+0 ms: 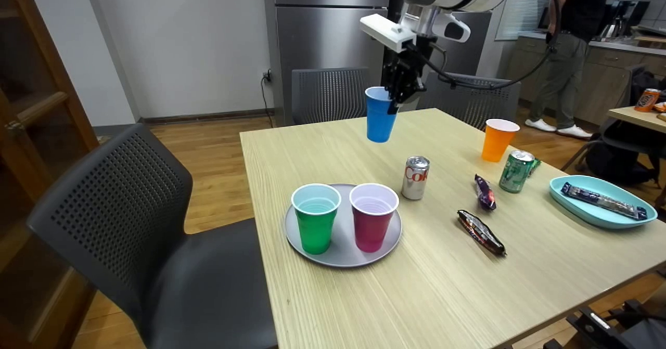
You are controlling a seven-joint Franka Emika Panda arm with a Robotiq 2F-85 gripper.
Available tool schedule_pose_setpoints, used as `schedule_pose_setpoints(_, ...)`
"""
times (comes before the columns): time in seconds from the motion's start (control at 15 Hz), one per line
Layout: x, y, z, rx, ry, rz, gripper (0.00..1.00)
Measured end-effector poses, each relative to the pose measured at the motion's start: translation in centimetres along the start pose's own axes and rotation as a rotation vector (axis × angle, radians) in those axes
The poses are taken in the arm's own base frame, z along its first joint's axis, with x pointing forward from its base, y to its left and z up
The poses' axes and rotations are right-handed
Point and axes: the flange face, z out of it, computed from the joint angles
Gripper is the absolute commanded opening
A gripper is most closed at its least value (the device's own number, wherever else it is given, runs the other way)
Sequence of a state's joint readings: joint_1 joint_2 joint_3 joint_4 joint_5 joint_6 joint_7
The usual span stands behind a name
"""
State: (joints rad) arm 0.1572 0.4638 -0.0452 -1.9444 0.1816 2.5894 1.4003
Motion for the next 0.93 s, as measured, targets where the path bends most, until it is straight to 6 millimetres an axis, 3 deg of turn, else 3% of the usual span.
schedule_pose_setpoints(0.33, -3.9, 1.2, 1.1, -0.031, -0.031, -0.054, 0.01)
schedule_pose_setpoints(0.93, -7.9, 3.4, 3.2, -0.086, -0.05, -0.114, 0.01)
